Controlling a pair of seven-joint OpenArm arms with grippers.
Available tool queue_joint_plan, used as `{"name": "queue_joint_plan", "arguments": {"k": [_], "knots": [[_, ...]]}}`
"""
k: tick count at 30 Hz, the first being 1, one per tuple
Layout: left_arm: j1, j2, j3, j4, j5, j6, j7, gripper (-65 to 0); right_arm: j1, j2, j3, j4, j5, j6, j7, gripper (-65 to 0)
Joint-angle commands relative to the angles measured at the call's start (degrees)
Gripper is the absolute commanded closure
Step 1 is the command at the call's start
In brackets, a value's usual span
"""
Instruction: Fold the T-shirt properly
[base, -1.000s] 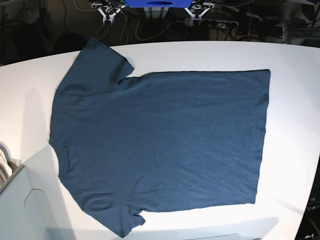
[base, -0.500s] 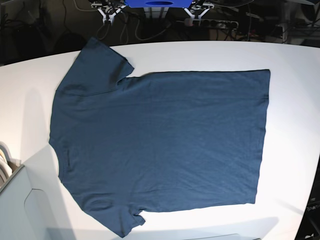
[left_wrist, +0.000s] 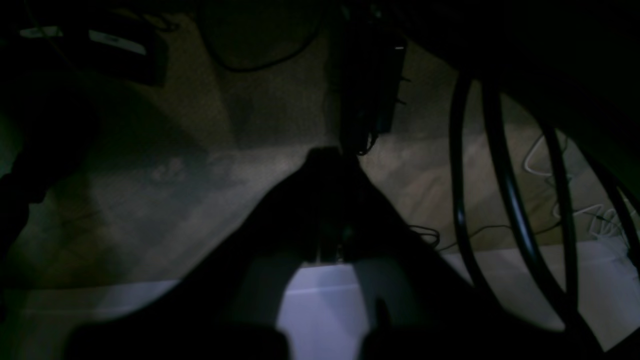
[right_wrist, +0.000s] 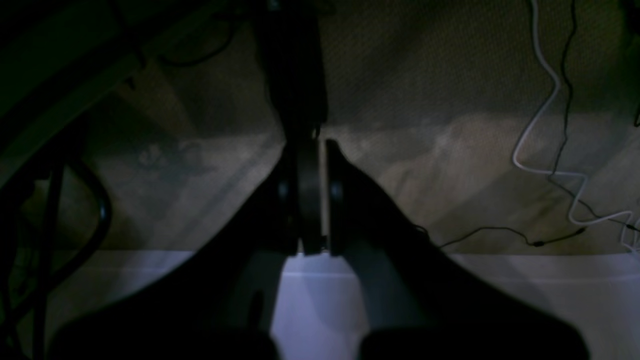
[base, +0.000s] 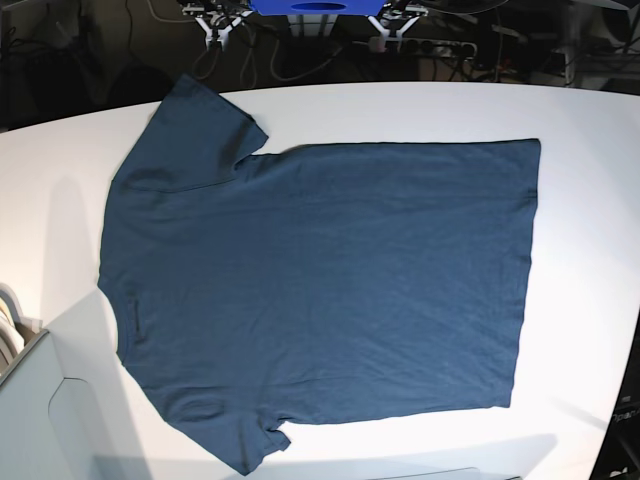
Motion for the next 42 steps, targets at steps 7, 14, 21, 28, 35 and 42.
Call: {"name": "queue_joint_plan", "arguments": {"k": [7, 14, 21, 28, 35, 42], "knots": [[0.22, 0.17, 0.1, 0.12, 0.17, -0.05, 0.14, 0.0, -0.25, 0.17, -0.06, 0.1, -0.12, 1.17, -0.1, 0.0], [0.14, 0.17, 0.1, 0.12, 0.17, -0.05, 0.14, 0.0, -0.16, 0.17, -0.06, 0.1, -0.12, 1.17, -0.1, 0.0], [0.14, 0.17, 0.1, 0.12, 0.17, -0.05, 0.14, 0.0, -0.07, 0.17, -0.06, 0.19, -0.12, 1.17, -1.77, 0.0], [0.14, 0.17, 0.01, 0.12, 0.17, -0.05, 0.14, 0.0, -0.42, 0.17, -0.06, 3.62, -0.12, 1.17, -4.85, 0.0], [0.14, 0.17, 0.01, 0.12, 0.17, -0.05, 0.14, 0.0, -0.25, 0.17, -0.06, 3.62, -0.12, 1.17, -5.02, 0.0], [0.14, 0.17, 0.01, 0.12, 0.17, -0.05, 0.14, 0.0, -0.34, 0.17, -0.06, 3.62, -0.12, 1.17, -5.02, 0.0]]}}
